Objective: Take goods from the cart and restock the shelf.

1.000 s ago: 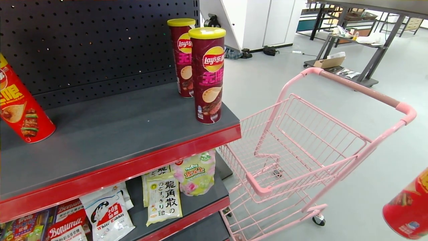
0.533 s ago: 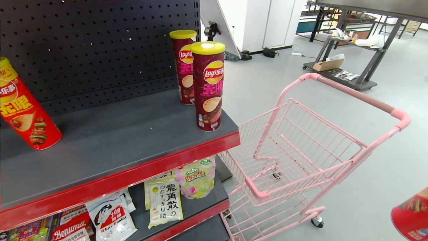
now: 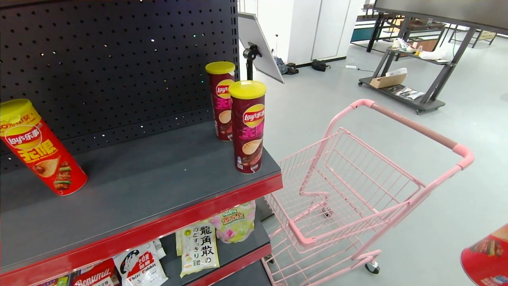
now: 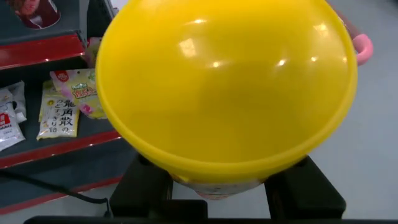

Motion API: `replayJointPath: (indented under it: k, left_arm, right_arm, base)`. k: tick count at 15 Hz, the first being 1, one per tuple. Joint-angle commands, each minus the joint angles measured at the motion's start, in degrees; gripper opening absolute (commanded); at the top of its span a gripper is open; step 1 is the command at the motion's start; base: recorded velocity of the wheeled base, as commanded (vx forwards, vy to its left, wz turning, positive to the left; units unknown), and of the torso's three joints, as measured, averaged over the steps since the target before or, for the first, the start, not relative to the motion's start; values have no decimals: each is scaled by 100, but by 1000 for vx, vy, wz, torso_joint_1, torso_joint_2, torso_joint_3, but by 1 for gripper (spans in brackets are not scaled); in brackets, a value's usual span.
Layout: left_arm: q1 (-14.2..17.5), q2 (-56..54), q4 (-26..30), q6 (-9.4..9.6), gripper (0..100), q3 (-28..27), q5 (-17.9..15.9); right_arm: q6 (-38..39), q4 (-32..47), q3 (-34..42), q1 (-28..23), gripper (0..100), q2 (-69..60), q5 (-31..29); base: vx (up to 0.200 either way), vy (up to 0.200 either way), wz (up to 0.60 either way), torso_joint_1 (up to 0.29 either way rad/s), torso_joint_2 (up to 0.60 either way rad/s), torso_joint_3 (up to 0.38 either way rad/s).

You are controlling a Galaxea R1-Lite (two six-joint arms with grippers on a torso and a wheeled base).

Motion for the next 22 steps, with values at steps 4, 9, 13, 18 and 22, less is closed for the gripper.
replayJointPath:
  k: [4, 9, 13, 18, 22]
  left_arm:
    - [1, 7, 1, 2, 100, 0, 1]
    - [1, 7, 1, -6, 100, 0, 1]
    - [1, 7, 1, -6, 100, 0, 1]
    - [10, 7, 1, -6, 100, 0, 1]
    - [10, 7, 1, -6, 100, 0, 1]
  right_arm:
    - [-4, -3, 17, 3, 0, 64, -5]
    - [-153, -11, 8, -23, 0, 99, -40]
    - [-162, -11, 60, -41, 0, 64, -49]
    - [-171, -20, 148, -32, 0, 28, -49]
    - [-110, -20, 535, -32, 0, -402, -23]
  base:
    - [0, 0, 0, 161, -376, -221]
    - [0, 0, 240, 154, -364, -204]
    - [0, 0, 600, 34, -76, -43]
    - [0, 0, 600, 8, 1, 2]
    - [0, 0, 0, 0, 0, 0]
